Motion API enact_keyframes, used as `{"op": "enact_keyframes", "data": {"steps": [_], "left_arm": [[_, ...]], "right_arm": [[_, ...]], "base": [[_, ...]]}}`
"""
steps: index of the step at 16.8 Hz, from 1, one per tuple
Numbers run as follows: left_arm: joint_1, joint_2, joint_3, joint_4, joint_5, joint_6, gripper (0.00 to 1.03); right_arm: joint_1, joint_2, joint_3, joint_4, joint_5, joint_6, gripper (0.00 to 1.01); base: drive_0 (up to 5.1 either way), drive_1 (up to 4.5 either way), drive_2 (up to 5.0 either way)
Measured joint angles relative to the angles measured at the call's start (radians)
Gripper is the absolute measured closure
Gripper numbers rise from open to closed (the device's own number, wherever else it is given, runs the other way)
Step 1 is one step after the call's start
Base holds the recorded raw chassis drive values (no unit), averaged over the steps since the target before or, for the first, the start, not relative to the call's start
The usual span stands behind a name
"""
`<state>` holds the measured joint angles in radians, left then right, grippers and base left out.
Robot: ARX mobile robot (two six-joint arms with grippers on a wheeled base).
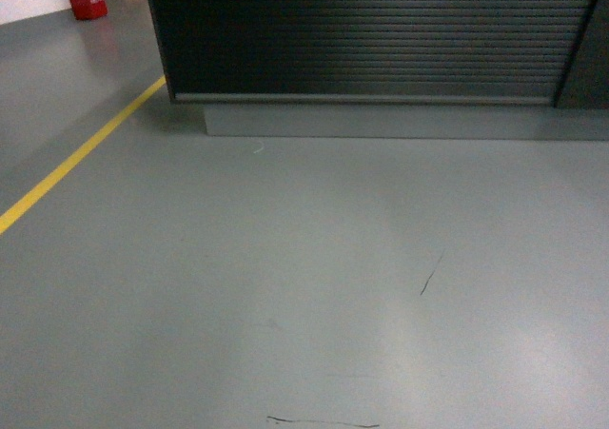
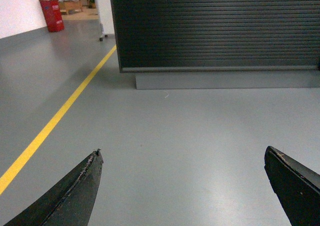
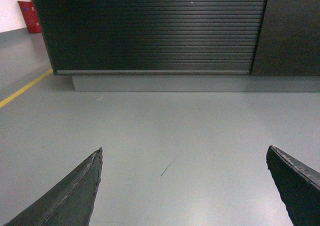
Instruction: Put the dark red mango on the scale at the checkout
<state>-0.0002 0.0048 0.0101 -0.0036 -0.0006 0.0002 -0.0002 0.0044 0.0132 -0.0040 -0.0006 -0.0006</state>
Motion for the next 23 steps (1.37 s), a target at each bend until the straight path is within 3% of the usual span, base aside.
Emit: {"op": "enact_keyframes", "data": {"steps": [23], "left_arm": [[0.0, 0.0, 0.0, 0.0, 0.0, 0.0, 0.05]], "right_arm": [[0.0, 0.0, 0.0, 0.0, 0.0, 0.0, 0.03]], "base": [[0.0, 1.78, -1.8]]}}
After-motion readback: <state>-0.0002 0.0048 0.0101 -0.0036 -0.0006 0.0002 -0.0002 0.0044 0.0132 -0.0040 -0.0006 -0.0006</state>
